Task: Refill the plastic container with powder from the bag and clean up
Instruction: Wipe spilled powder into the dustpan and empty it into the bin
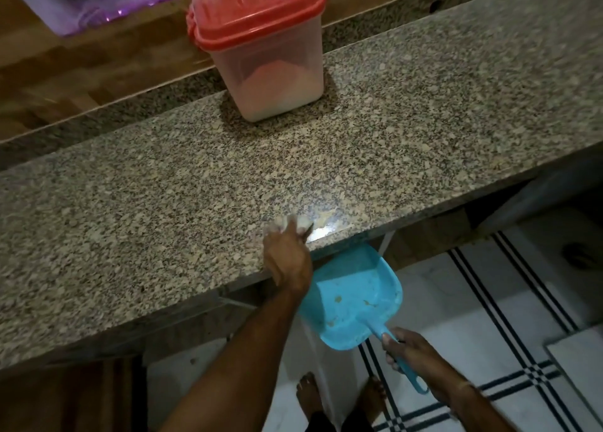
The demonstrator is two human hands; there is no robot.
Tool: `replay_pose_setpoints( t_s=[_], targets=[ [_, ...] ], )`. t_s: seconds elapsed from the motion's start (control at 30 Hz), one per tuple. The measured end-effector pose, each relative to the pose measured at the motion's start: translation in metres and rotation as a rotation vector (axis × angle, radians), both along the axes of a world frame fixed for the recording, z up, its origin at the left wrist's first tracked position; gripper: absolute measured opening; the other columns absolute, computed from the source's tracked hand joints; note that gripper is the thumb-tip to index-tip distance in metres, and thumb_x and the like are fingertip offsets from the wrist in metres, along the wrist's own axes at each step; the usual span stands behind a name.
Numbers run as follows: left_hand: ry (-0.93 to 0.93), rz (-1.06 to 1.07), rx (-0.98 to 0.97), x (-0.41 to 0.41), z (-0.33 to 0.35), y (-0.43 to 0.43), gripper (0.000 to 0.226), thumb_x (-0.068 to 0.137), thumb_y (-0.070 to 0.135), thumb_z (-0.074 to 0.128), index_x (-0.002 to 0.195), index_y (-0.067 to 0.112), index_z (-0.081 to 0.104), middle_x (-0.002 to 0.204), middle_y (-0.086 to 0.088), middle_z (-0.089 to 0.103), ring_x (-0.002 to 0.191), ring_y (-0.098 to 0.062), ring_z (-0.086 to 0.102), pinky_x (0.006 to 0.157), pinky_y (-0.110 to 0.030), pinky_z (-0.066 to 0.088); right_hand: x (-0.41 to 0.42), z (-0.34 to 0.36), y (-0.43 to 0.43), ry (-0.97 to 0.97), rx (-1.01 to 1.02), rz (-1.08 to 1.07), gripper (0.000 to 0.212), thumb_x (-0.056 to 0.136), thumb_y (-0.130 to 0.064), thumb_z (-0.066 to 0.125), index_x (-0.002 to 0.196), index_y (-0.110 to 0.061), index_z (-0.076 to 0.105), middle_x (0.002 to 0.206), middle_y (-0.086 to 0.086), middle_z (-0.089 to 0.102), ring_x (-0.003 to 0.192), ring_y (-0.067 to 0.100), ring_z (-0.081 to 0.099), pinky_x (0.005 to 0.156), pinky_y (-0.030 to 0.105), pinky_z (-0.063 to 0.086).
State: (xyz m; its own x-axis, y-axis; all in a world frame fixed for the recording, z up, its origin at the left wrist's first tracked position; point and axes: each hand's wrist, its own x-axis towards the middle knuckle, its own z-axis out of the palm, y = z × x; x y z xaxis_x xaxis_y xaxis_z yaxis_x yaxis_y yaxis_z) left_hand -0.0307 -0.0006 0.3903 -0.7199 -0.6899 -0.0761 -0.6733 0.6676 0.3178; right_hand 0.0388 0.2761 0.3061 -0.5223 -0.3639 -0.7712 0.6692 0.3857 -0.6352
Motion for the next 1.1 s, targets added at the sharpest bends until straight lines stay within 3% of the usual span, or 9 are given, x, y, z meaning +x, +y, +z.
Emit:
replay_pose_setpoints(
  t_s=[0.17,0.33,0.5,0.6,0.67,0.73,0.8,0.97,1.1],
  targets=[
    [0.066,-0.070,0.119,-0.044,-0.003,0.049,0.051,0.104,0.024,0.057,0.151,0.040,0.047,0.141,-0.008,0.051,0.115,-0.023,0.058,0.090,-0.034,0.054,0.001,-0.001,0.011,-0.006,0.023,-0.046,0.028,0.102,-0.034,0.063,0.097,-0.008,0.069,0.075,0.005,0.065,0.066,0.010,0.062,0.064,0.025,0.053],
    [0.144,-0.059,0.217,-0.051,0.012,0.026,0.040,0.108,0.035,0.047,0.148,0.036,0.053,0.133,-0.007,0.051,0.091,-0.018,0.054,0.075,-0.032,0.043,0.003,0.011,0.023,0.024,-0.025,-0.108,0.025,0.103,-0.032,0.063,0.100,-0.008,0.070,0.076,0.007,0.060,0.065,0.012,0.058,0.062,0.025,0.050],
    [0.094,0.063,0.105,-0.052,0.015,-0.022,0.039,0.108,0.027,0.046,0.143,0.020,0.060,0.139,-0.020,0.052,0.121,-0.040,0.056,0.093,-0.046,0.047,-0.004,0.022,0.034,0.053,-0.050,-0.155,0.024,0.104,-0.031,0.062,0.095,-0.010,0.069,0.079,0.008,0.058,0.067,0.011,0.055,0.062,0.023,0.050],
    [0.056,-0.168,0.070,-0.056,0.006,0.010,0.040,0.106,0.025,0.048,0.144,0.024,0.060,0.137,-0.017,0.053,0.122,-0.036,0.052,0.082,-0.037,0.039,-0.012,0.025,0.037,0.075,-0.057,-0.194,0.024,0.104,-0.029,0.061,0.092,-0.010,0.067,0.080,0.009,0.058,0.066,0.010,0.055,0.062,0.023,0.050],
    [0.089,-0.346,0.131,-0.061,-0.003,0.028,0.041,0.108,0.037,0.042,0.143,0.026,0.062,0.129,-0.016,0.056,0.115,-0.035,0.053,0.079,-0.032,0.034,-0.017,0.027,0.037,0.082,-0.049,-0.209,0.023,0.105,-0.030,0.060,0.092,-0.011,0.067,0.079,0.007,0.059,0.066,0.010,0.056,0.063,0.022,0.051],
    [0.167,-0.364,0.221,-0.073,-0.010,0.026,0.051,0.106,0.050,0.034,0.139,0.026,0.065,0.122,-0.015,0.062,0.101,-0.032,0.062,0.072,-0.032,0.046,-0.023,0.030,0.036,0.088,-0.057,-0.223,0.022,0.104,-0.030,0.061,0.092,-0.012,0.067,0.079,0.005,0.059,0.068,0.010,0.056,0.064,0.022,0.052],
    [0.256,-0.289,0.249,-0.086,-0.012,0.003,0.051,0.105,0.051,0.035,0.136,0.026,0.067,0.112,-0.013,0.068,0.088,-0.028,0.067,0.064,-0.031,0.051,-0.028,0.031,0.037,0.096,-0.061,-0.230,0.021,0.104,-0.029,0.062,0.092,-0.013,0.068,0.077,0.003,0.059,0.068,0.010,0.057,0.064,0.022,0.052],
    [0.272,-0.083,0.107,-0.137,0.002,-0.068,0.045,0.108,0.038,0.041,0.137,0.015,0.067,0.122,-0.027,0.065,0.102,-0.045,0.065,0.085,-0.049,0.055,-0.036,0.024,0.041,0.076,-0.051,-0.243,0.020,0.103,-0.030,0.062,0.093,-0.013,0.068,0.079,0.003,0.060,0.066,0.007,0.058,0.065,0.022,0.052],
    [0.148,-0.070,0.110,-0.172,0.002,-0.053,0.040,0.109,0.029,0.044,0.136,0.010,0.065,0.132,-0.029,0.061,0.117,-0.047,0.059,0.098,-0.051,0.050,-0.047,0.013,0.043,0.052,-0.025,-0.238,0.022,0.103,-0.032,0.062,0.096,-0.013,0.069,0.077,0.001,0.063,0.066,0.006,0.060,0.065,0.023,0.053]
  ],
)
